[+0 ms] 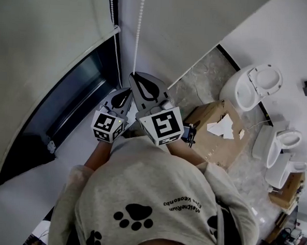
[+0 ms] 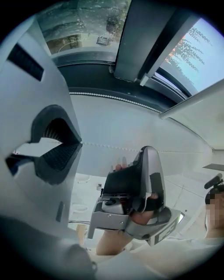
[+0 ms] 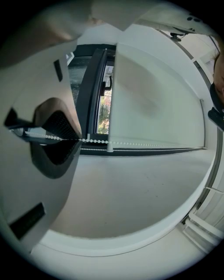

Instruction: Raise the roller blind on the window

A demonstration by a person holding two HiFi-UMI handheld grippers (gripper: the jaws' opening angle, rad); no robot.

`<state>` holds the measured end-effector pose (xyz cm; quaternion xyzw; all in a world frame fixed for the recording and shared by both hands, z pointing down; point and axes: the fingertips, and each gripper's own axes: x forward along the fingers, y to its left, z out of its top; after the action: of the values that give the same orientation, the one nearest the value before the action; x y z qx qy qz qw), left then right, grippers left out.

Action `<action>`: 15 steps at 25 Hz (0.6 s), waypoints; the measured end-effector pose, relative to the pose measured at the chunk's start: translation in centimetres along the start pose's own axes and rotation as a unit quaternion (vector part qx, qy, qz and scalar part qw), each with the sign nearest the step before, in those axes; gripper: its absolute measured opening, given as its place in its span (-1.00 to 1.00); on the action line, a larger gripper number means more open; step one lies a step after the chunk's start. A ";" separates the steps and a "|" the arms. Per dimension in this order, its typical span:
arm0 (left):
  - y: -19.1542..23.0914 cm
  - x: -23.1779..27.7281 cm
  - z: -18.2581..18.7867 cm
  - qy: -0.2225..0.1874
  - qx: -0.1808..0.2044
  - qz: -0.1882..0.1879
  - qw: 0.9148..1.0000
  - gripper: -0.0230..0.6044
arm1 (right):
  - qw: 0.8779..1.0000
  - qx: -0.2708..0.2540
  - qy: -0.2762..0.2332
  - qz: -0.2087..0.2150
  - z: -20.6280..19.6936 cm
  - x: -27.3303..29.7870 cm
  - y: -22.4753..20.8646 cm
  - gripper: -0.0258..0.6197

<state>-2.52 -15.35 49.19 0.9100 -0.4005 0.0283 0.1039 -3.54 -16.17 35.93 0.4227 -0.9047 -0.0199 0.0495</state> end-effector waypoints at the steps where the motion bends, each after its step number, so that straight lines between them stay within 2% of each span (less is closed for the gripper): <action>1: 0.1 0.0 -0.3 0.001 -0.001 0.000 1.000 -0.89 | 1.000 0.000 -0.001 0.001 -0.2 0.1 0.1 -0.88; 15: 0.8 -0.3 -5.2 0.044 0.007 0.016 0.999 -0.89 | 0.999 0.017 0.038 0.010 -5.3 0.5 0.9 -0.89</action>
<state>-3.18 -14.54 54.34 0.9019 -0.4101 0.0728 0.1147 -4.01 -15.94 41.35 0.4149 -0.9066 0.0123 0.0762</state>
